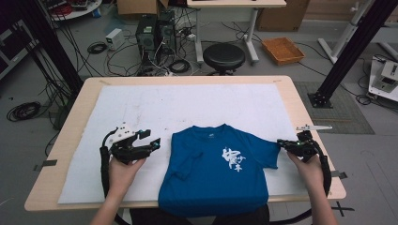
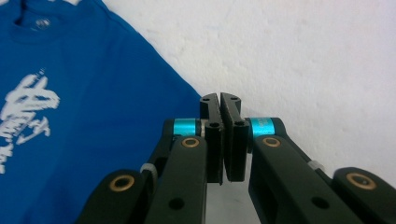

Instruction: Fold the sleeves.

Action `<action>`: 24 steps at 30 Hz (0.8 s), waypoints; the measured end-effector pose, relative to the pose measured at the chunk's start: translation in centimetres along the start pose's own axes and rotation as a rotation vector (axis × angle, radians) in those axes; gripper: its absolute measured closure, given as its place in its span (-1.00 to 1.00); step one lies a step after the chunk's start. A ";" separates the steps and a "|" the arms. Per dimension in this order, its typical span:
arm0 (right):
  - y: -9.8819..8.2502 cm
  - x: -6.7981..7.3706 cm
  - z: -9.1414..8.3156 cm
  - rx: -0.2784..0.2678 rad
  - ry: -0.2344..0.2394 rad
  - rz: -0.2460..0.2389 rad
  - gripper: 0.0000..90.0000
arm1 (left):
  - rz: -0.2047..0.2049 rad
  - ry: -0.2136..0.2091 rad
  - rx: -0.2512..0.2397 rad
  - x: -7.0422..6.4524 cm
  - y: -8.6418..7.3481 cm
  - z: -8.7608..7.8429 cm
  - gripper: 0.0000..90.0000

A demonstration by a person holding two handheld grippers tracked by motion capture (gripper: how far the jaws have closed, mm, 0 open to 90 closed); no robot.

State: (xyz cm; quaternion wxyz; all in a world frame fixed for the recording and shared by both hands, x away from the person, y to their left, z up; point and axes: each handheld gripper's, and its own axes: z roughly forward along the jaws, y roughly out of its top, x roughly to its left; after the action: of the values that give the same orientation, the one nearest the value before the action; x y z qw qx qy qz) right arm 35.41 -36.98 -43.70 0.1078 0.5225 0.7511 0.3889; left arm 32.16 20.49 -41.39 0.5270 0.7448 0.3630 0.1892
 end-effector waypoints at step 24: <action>6.0 20.4 4.6 0.032 0.000 -0.403 0.64 | 0.014 -0.045 0.031 -1.1 0.2 1.5 -0.06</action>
State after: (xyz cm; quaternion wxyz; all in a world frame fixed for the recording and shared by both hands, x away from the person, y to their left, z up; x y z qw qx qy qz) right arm 33.48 -16.18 -37.63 0.1753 0.3630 0.8465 0.3476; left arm 32.54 18.64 -41.64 0.5220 0.7595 0.3487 0.1705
